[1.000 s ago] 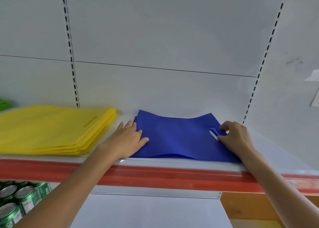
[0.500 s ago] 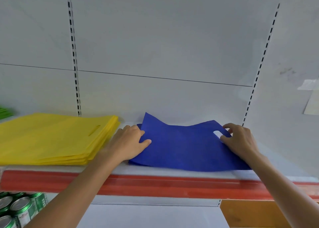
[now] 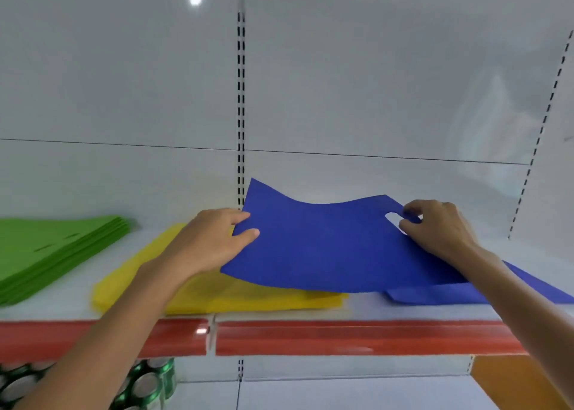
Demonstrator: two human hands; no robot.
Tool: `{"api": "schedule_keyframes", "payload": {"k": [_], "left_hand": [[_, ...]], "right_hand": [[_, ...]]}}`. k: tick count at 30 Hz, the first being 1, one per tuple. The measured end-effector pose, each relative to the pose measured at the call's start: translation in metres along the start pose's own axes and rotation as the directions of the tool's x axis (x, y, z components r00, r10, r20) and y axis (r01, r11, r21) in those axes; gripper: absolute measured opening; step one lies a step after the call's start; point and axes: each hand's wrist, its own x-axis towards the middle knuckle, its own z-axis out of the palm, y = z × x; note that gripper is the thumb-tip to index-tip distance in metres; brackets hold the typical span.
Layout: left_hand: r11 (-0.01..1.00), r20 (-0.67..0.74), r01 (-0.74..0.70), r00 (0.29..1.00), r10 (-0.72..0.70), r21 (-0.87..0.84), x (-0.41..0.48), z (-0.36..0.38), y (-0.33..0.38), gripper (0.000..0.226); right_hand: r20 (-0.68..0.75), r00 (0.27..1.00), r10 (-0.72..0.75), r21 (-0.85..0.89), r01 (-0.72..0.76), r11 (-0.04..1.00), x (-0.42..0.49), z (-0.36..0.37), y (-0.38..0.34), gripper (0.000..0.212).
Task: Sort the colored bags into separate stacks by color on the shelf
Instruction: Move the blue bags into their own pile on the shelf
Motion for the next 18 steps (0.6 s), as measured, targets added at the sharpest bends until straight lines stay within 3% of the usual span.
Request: {"api": "schedule_keyframes", "payload": {"k": [8,18], "left_hand": [[0.997,0.022,0.081,0.996,-0.081,-0.004,-0.028,-0.097,-0.142,0.044],[0.987,0.037,0.149,0.988,-0.151,0.059,-0.052,-0.147,-0.259,0.045]], "right_hand": [[0.017,0.998,-0.058,-0.012,0.058,0.998,-0.032,0.048,-0.157,0.029],[0.085,0.992,-0.097,-0.032,0.1,0.994,-0.042,0.084,-0.281,0.032]]}}
